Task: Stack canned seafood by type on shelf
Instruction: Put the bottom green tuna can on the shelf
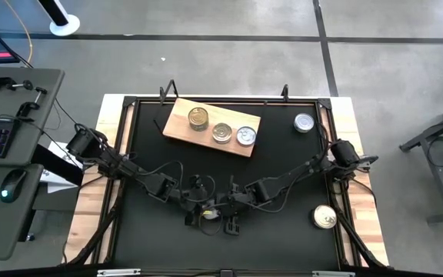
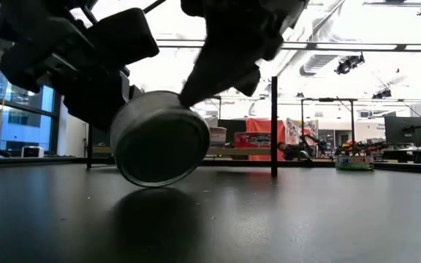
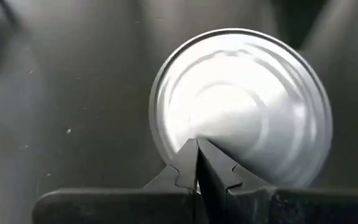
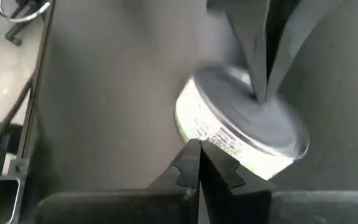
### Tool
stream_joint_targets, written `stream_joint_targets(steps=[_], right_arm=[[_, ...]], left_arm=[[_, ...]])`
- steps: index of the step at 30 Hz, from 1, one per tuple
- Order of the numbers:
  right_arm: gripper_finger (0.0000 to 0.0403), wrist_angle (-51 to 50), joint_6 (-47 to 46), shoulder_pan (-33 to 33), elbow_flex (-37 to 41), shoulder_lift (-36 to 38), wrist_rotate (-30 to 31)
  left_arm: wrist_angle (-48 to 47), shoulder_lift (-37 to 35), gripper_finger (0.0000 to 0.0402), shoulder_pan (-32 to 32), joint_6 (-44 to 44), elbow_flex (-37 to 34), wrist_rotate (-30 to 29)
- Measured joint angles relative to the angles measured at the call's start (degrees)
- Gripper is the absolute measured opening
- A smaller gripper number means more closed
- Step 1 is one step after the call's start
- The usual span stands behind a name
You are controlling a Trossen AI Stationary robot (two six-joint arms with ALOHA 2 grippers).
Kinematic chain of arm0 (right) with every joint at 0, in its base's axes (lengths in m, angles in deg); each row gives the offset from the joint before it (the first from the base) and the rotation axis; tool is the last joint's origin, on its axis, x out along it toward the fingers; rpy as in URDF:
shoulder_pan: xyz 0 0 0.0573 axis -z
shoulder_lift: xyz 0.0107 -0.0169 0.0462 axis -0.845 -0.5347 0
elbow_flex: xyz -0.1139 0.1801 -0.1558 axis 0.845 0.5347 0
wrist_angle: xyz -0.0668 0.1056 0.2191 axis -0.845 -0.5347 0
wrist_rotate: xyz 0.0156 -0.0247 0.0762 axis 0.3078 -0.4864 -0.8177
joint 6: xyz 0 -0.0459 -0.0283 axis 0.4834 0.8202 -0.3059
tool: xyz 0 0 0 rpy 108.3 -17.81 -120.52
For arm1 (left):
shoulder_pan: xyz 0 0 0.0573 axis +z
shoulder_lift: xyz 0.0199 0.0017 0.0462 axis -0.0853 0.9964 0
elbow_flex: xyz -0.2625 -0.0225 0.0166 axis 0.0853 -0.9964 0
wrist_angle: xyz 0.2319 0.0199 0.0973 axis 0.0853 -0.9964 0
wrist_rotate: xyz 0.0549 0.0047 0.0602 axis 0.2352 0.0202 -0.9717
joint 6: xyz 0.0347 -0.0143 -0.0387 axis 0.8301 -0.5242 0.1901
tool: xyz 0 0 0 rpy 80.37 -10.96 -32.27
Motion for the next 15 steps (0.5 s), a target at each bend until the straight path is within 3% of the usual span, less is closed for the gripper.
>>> stream_joint_targets(steps=[15], right_arm=[[0.0000,2.20,9.59,1.79,-0.14,-0.10,1.26]], left_arm=[[-5.44,-2.92,0.0000,-0.20,-0.32,-0.15,-2.20]])
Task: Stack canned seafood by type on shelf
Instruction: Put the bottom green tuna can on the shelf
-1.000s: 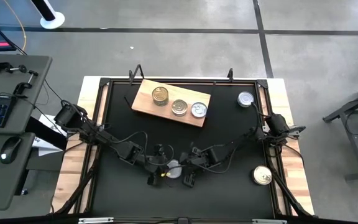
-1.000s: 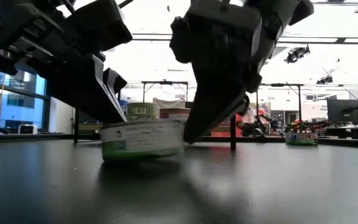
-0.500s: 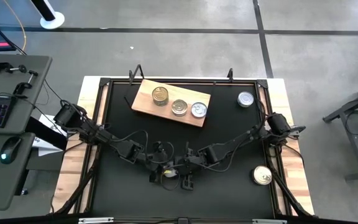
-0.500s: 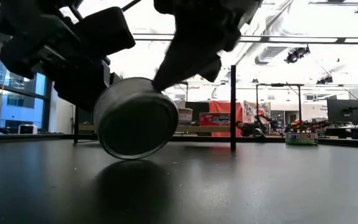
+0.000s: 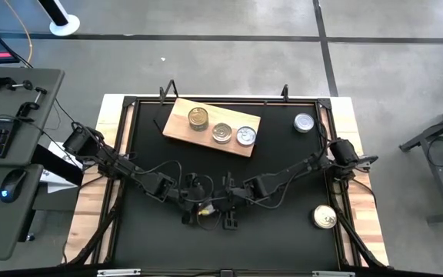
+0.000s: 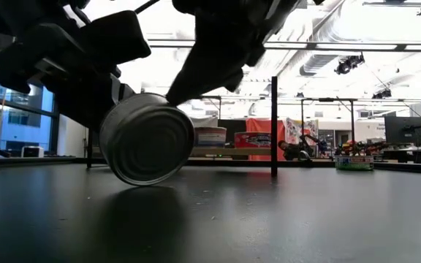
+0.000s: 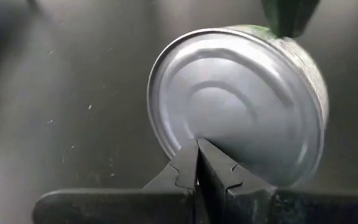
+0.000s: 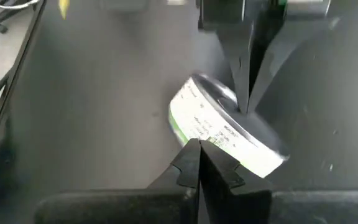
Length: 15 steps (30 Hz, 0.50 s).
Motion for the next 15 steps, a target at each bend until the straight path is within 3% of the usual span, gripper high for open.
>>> stream_joint_targets(steps=[15], right_arm=[[0.0000,5.59,7.56,1.99,0.15,-0.15,1.04]], left_arm=[[-1.54,0.00,0.0000,-0.04,-1.67,0.01,-1.07]])
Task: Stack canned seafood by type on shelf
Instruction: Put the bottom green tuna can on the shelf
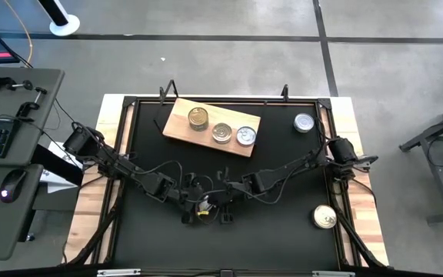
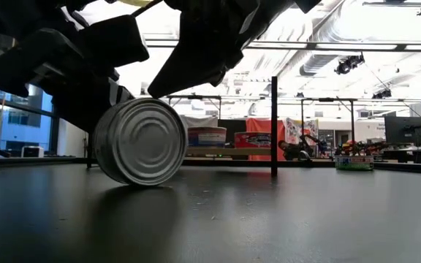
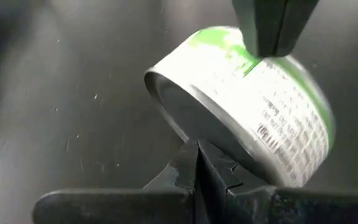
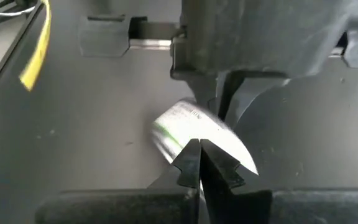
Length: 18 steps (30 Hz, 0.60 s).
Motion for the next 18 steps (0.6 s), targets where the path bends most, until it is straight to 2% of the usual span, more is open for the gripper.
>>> stream_joint_targets(steps=[8,11,14,18], right_arm=[[0.0000,-0.21,1.50,0.31,0.04,0.44,-0.23],[0.0009,-1.08,2.12,1.05,0.04,1.70,-2.04],[0.0034,-2.75,2.01,2.69,-1.46,2.18,-5.45],[0.0099,-8.67,8.13,4.54,-6.34,2.23,-8.24]], left_arm=[[-5.71,-0.32,0.0000,0.00,-0.65,0.05,0.78],[-10.36,-2.10,0.0000,-0.13,-3.81,0.05,0.86],[-15.26,-6.00,0.0000,-0.67,-6.93,0.05,0.81],[-20.09,-12.57,0.0000,-2.94,-11.14,0.12,-1.84]])
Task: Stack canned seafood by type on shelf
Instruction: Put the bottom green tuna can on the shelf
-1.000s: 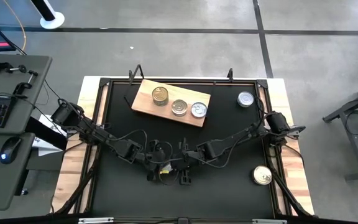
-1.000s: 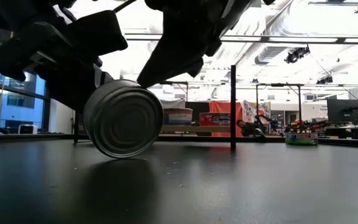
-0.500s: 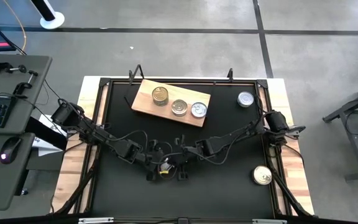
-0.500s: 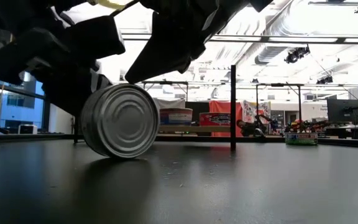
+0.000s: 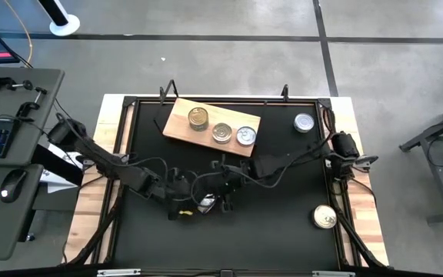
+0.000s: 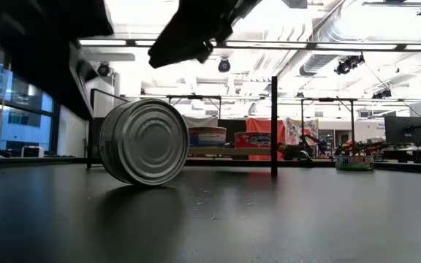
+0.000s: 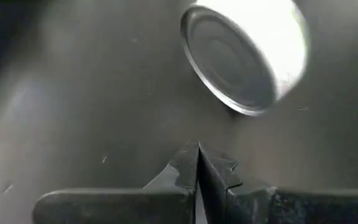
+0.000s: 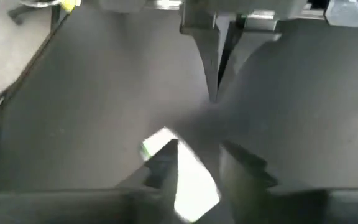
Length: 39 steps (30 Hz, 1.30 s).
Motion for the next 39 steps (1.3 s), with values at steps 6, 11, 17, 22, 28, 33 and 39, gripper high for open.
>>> stream_joint_targets(steps=[6,11,17,22,28,33,39], right_arm=[[0.0227,-6.78,13.18,1.42,-4.81,-0.61,-0.20],[0.0291,-11.29,22.11,1.41,-5.85,-3.04,-2.36],[0.0298,-10.78,24.81,0.97,-5.85,-4.93,-2.95],[0.0298,-10.09,24.76,1.11,-5.85,-6.80,-4.08],[0.0294,-9.36,24.57,0.98,-5.85,-9.03,-4.14],[0.0231,-8.62,23.62,1.05,-5.85,-9.03,-4.18],[0.0120,-7.75,20.42,1.05,-5.85,-9.03,-4.61]], left_arm=[[-2.27,-6.58,0.0000,-3.58,-10.00,0.00,-3.63],[1.48,-8.55,0.0000,-6.07,-21.24,0.00,2.27],[5.31,-8.55,0.0000,-11.05,-27.55,0.00,-1.53],[5.14,-8.55,0.0000,-12.77,-30.02,0.00,-5.80],[5.01,-8.55,0.0000,-12.86,-29.99,0.00,-6.87],[4.41,-8.50,0.0000,-12.84,-26.96,0.00,-7.74],[4.20,-8.50,0.0000,-12.77,-21.88,0.00,-13.94]])
